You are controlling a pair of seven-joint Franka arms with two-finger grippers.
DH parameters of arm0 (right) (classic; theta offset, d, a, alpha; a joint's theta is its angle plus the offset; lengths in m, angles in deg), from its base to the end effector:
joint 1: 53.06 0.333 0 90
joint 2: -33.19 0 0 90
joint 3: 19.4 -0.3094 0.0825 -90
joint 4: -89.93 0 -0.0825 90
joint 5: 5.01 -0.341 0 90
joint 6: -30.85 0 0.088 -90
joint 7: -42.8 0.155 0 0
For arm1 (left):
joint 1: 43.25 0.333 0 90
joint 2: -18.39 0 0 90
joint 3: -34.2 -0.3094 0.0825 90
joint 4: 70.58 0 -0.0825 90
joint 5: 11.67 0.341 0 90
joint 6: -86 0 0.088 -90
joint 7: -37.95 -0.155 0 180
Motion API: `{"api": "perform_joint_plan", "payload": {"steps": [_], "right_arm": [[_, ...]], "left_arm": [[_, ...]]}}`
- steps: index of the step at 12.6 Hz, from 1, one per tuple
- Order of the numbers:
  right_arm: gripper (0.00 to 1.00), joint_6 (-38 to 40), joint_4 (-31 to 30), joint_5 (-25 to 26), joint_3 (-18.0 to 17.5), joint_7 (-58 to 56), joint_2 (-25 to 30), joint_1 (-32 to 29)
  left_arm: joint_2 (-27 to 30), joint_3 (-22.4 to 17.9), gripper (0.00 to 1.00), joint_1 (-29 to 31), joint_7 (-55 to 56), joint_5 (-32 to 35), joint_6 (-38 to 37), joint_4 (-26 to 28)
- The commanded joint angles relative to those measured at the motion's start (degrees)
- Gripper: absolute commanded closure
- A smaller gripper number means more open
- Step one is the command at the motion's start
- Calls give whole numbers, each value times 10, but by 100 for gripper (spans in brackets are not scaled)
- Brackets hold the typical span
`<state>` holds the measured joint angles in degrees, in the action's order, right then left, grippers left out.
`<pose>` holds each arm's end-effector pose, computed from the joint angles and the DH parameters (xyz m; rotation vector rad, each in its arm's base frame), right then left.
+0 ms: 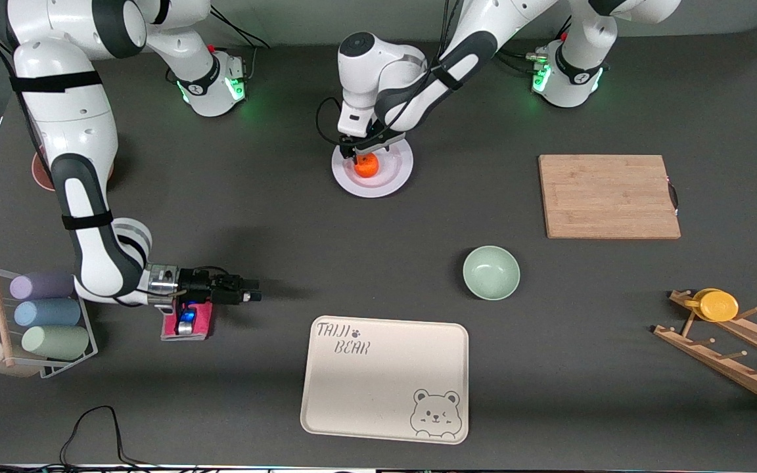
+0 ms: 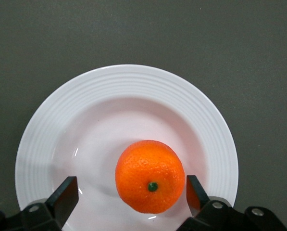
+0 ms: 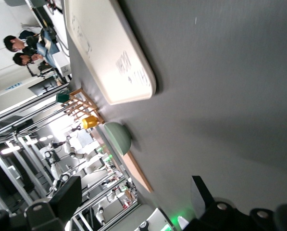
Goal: Place orange and plate with both arms
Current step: 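Release the orange and raise the left gripper while the right gripper reaches the plate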
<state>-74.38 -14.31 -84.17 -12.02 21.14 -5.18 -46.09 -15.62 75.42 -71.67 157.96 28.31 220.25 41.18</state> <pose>0.5849 0.1245 0.1822 -1.9272 0.4962 0.3304 0.2408 -0.5336 0.2128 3.0276 0.7150 0.1703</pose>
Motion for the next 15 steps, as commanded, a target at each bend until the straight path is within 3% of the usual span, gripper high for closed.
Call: {"api": "perform_joint_plan", "payload": {"steps": [1,3,5,9,10,12,13,15], "right_arm": [[0,6,-107,-28,2,-40,78,12],[0,5,-180,-69,3,-72,119,32],[0,6,-240,-117,3,-166,133,50],[0,11,-314,-143,2,-295,138,78],[0,11,-333,-162,2,-323,145,89],[0,10,-384,-221,3,-391,159,123],[0,10,-401,-250,3,-421,161,140],[0,1,-420,-304,3,-467,166,177]], "left_arm": [[19,-8,0,-8,9,13,-28,-11],[67,-6,0,21,-50,-5,-62,-9],[108,-10,0,46,-160,-88,-65,-10],[218,-74,0,103,-456,-251,-130,-12],[257,-109,0,104,-529,-297,-155,-12],[320,-168,0,107,-635,-322,-220,-22],[340,-198,0,112,-721,-331,-270,-43],[352,-298,0,108,-911,-360,-349,-106]]}}
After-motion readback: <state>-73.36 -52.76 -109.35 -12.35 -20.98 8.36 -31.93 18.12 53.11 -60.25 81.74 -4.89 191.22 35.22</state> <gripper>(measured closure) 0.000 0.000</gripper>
